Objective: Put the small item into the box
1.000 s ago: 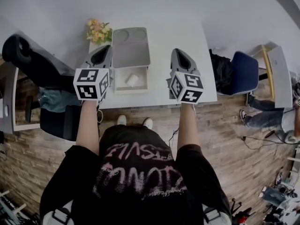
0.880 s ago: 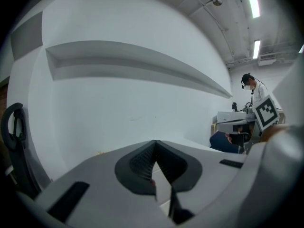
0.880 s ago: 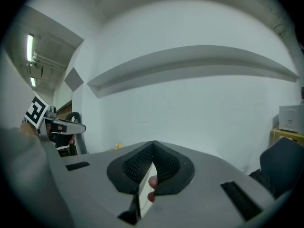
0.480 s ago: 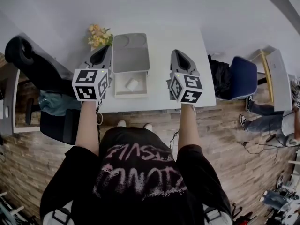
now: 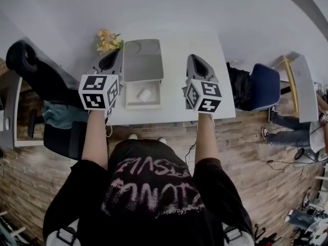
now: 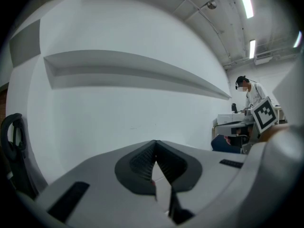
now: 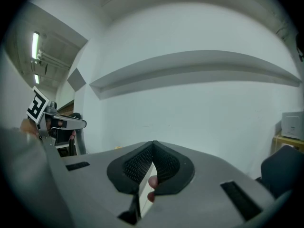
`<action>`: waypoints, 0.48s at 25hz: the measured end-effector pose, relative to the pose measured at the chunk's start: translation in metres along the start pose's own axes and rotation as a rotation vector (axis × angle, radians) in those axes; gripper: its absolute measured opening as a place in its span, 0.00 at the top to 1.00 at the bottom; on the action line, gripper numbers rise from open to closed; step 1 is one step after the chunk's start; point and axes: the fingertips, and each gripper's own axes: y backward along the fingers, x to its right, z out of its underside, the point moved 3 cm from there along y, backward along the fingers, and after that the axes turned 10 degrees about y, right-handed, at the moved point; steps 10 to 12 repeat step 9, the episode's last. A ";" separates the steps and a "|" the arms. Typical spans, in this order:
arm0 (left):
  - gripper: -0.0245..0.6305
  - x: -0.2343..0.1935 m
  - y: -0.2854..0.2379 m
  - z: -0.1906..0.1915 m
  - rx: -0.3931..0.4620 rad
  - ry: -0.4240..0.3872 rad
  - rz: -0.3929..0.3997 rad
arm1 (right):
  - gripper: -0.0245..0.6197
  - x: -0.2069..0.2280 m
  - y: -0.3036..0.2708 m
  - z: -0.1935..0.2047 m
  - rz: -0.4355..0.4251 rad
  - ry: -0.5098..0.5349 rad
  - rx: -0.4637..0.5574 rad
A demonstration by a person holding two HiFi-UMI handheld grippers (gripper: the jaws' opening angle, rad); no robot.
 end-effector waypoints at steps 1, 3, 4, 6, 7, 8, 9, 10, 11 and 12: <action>0.96 0.000 -0.001 0.000 0.001 -0.001 0.001 | 0.95 0.001 0.000 -0.001 0.001 0.002 0.001; 0.96 0.000 -0.002 -0.001 0.000 0.000 0.001 | 0.95 0.001 -0.001 -0.002 0.003 0.006 0.004; 0.96 0.000 -0.002 -0.001 0.000 0.000 0.002 | 0.95 0.002 -0.001 -0.003 0.003 0.007 0.005; 0.96 0.000 -0.002 -0.002 -0.001 0.000 0.005 | 0.95 0.003 -0.001 -0.004 0.005 0.008 0.007; 0.96 0.000 -0.002 -0.002 -0.001 0.001 0.007 | 0.95 0.003 0.000 -0.004 0.006 0.008 0.007; 0.96 0.001 -0.001 -0.002 -0.001 0.001 0.009 | 0.95 0.003 0.000 -0.005 0.006 0.008 0.008; 0.96 0.001 0.000 -0.002 -0.001 0.002 0.011 | 0.95 0.003 0.001 -0.005 0.007 0.008 0.008; 0.96 0.001 0.000 -0.002 -0.001 0.002 0.011 | 0.95 0.003 0.001 -0.005 0.007 0.008 0.008; 0.96 0.001 0.000 -0.002 -0.001 0.002 0.011 | 0.95 0.003 0.001 -0.005 0.007 0.008 0.008; 0.96 0.001 0.000 -0.002 -0.001 0.002 0.011 | 0.95 0.003 0.001 -0.005 0.007 0.008 0.008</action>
